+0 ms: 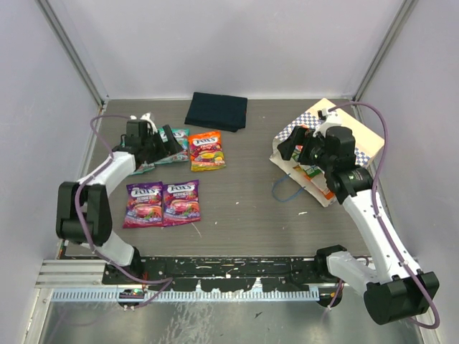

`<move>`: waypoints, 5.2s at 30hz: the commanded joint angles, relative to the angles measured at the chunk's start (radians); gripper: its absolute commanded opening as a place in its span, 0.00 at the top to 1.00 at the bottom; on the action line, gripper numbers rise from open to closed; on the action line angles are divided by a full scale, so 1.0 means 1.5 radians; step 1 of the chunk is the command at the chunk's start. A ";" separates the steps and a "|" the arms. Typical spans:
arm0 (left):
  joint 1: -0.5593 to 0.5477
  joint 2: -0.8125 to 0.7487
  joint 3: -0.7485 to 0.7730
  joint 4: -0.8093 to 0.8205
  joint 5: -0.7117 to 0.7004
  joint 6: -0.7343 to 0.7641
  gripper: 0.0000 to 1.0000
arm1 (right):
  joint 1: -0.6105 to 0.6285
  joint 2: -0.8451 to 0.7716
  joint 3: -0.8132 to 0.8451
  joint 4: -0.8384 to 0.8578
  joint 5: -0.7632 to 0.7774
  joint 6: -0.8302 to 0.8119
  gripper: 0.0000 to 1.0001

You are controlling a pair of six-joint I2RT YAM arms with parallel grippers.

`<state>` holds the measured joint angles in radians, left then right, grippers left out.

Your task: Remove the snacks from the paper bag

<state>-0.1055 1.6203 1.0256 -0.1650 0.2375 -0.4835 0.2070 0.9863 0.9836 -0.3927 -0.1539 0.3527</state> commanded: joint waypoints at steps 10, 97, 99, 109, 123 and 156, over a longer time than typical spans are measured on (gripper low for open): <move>-0.285 -0.084 0.118 0.039 -0.072 0.160 0.02 | 0.001 -0.063 -0.008 -0.015 0.069 0.002 0.09; -0.592 0.587 0.573 0.358 -0.358 -0.381 0.83 | -0.031 0.069 0.113 0.050 0.085 0.030 0.99; -0.590 0.560 0.549 0.357 -0.357 -0.353 0.99 | -0.031 0.067 0.114 0.052 0.086 0.030 0.99; -0.592 0.423 0.410 0.378 -0.321 -0.223 1.00 | -0.032 0.067 0.131 0.058 0.090 0.034 0.99; -0.601 0.203 0.207 0.391 -0.052 0.109 1.00 | -0.044 0.059 0.135 0.054 0.110 0.021 0.99; -0.471 -0.109 0.167 -0.014 -0.173 0.017 1.00 | -0.046 -0.019 0.101 0.015 0.049 -0.024 0.12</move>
<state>-0.8734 1.5875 1.2709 -0.2245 0.0578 -0.2420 0.1417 1.0382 1.1191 -0.3912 -0.0765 0.3386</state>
